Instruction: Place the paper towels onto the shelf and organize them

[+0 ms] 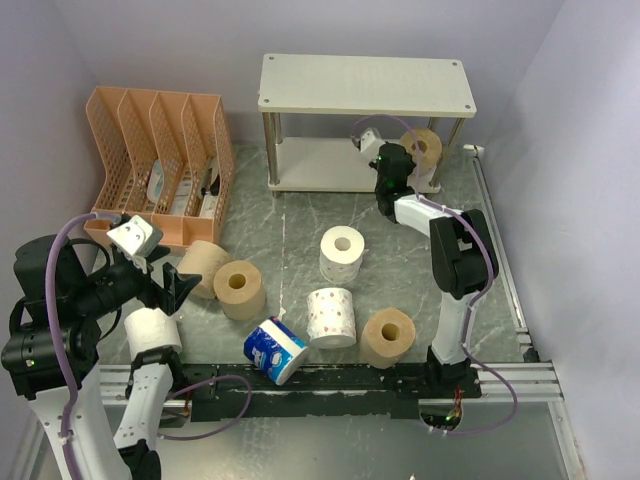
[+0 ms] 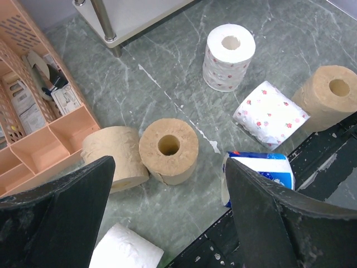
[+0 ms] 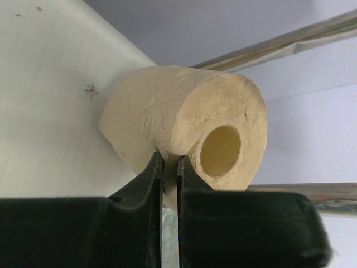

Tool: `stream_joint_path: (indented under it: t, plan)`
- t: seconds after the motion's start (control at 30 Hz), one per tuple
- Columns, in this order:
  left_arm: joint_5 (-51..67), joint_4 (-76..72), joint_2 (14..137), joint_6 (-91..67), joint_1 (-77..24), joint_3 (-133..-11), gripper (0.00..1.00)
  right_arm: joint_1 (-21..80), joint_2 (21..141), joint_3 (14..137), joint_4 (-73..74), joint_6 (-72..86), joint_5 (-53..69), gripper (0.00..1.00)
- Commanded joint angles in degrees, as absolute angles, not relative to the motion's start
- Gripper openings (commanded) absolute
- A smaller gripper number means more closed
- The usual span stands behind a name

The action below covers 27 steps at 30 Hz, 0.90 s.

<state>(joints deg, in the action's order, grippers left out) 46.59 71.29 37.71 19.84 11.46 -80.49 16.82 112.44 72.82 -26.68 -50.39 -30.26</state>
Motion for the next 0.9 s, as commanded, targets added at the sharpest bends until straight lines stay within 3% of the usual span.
stream_joint_path:
  t: [0.0,0.07,0.23,0.5,0.73,0.77,0.8,0.87]
  plan:
    - [45.8,69.6,37.3,19.0,12.4,-80.2,0.92,15.3,113.0,76.6,-31.5,-47.6,-32.4,0.00]
    - [46.0,69.8,37.6,19.2,12.6,-80.2,0.92,15.4,112.9,76.3,-32.4,-47.8,-32.8,0.02]
    - [46.9,70.2,38.4,19.8,12.8,-80.5,0.92,15.3,111.5,74.4,-34.6,-48.1,-33.2,0.23]
    - [47.5,70.1,38.4,20.0,13.1,-80.2,0.93,15.4,110.1,73.9,-34.3,-48.0,-32.9,0.28]
    - [47.2,70.0,37.9,20.0,13.1,-80.2,0.93,23.2,102.7,71.1,-36.9,-50.6,-42.2,0.66]
    - [46.8,70.0,37.7,19.8,13.1,-80.2,0.94,26.9,100.2,69.7,-35.9,-51.3,-44.8,0.75]
    - [46.2,69.7,37.4,19.5,13.1,-80.0,0.94,31.7,97.7,68.8,-33.3,-50.9,-47.5,0.96]
    - [45.4,69.3,36.5,18.8,13.1,-79.9,0.98,40.9,92.5,67.2,-23.4,-45.1,-51.9,1.00]
